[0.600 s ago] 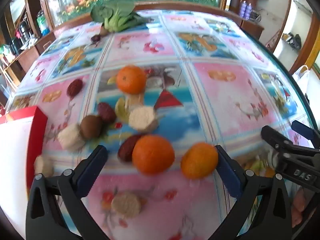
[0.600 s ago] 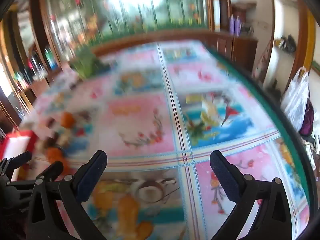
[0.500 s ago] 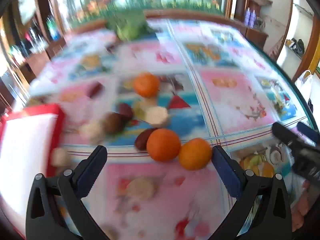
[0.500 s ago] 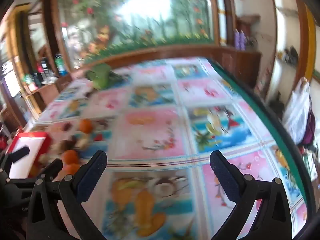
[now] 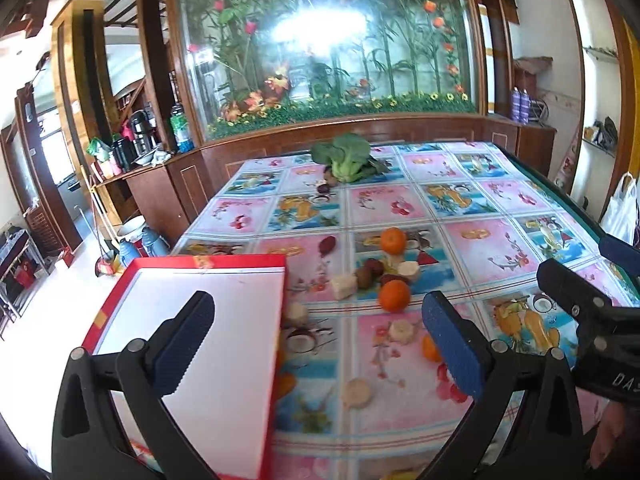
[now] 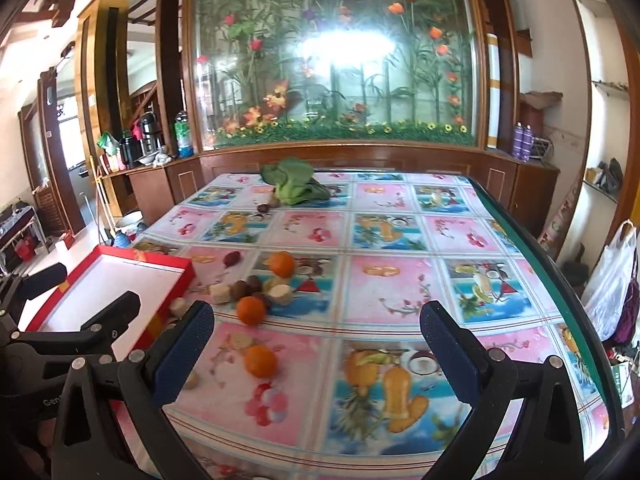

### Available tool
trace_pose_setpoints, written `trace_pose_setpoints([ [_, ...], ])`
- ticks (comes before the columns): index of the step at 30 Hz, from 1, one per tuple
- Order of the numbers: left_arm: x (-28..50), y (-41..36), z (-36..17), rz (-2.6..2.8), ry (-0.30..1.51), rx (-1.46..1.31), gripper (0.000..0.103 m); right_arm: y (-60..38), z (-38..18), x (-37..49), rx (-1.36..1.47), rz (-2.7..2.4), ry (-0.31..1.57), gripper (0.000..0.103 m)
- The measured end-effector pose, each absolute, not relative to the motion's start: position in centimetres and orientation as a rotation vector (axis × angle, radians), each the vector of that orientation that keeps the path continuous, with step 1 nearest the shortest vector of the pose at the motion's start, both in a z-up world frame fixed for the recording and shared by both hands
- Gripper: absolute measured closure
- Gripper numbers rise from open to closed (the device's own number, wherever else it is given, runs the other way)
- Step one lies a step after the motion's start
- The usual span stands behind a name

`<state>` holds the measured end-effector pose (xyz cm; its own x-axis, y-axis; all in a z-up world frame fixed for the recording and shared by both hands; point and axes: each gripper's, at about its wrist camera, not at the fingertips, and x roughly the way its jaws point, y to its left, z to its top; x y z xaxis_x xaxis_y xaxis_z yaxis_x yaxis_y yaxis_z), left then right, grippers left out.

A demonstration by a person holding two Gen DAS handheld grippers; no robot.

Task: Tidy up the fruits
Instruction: 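Move both tools over the fruit pile beside the red-rimmed tray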

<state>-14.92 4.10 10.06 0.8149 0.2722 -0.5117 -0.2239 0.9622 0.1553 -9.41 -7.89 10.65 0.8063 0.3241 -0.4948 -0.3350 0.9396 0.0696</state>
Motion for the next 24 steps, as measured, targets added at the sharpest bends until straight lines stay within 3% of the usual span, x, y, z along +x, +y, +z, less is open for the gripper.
trace_pose_setpoints([
  [11,-17.5,9.1,10.4,0.287,0.544,0.020,0.000,-5.1,10.6,-10.4,-0.109,0.363,0.509,0.001],
  [24,-19.4,13.6,7.0,0.317,0.611,0.006,0.000,-4.7,8.4,-10.2,-0.119,0.395,0.561,0.001],
])
